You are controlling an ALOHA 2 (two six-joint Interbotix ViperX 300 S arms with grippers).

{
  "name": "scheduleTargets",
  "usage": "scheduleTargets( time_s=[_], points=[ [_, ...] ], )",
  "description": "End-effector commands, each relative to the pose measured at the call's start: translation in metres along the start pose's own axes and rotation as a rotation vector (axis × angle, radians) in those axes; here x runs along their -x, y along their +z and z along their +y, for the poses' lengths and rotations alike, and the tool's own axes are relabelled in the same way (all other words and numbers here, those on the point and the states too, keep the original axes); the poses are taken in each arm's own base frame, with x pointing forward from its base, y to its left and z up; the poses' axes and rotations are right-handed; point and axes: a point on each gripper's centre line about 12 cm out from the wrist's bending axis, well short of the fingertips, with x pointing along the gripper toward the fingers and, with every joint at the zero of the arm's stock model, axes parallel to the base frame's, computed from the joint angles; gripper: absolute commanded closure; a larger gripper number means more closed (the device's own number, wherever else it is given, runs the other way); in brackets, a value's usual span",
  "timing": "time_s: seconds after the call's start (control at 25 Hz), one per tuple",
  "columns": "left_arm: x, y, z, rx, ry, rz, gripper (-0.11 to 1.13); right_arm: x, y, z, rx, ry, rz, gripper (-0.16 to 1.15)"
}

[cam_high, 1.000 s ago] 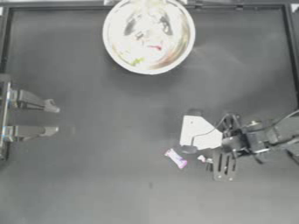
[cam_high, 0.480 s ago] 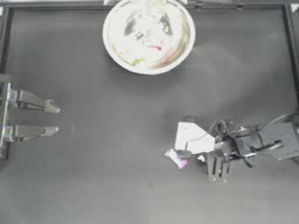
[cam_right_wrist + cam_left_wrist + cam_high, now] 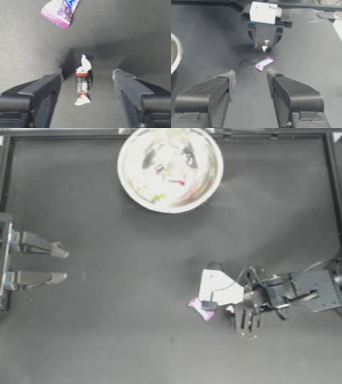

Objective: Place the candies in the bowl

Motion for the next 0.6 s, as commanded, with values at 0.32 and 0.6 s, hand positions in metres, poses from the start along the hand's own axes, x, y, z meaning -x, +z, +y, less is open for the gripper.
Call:
scheduleTargets(
  time_s=[0.32,0.6],
  points=[
    [0.000,0.007,0.000,0.007,0.001,-0.023,0.22,0.002,-0.003,0.007,0.009,0.010,0.004,0.68],
    [0.000,0.007,0.000,0.010,0.001,-0.021,0.22,0.026,0.008,0.011,0.019,0.035,-0.078,0.75]
  ],
)
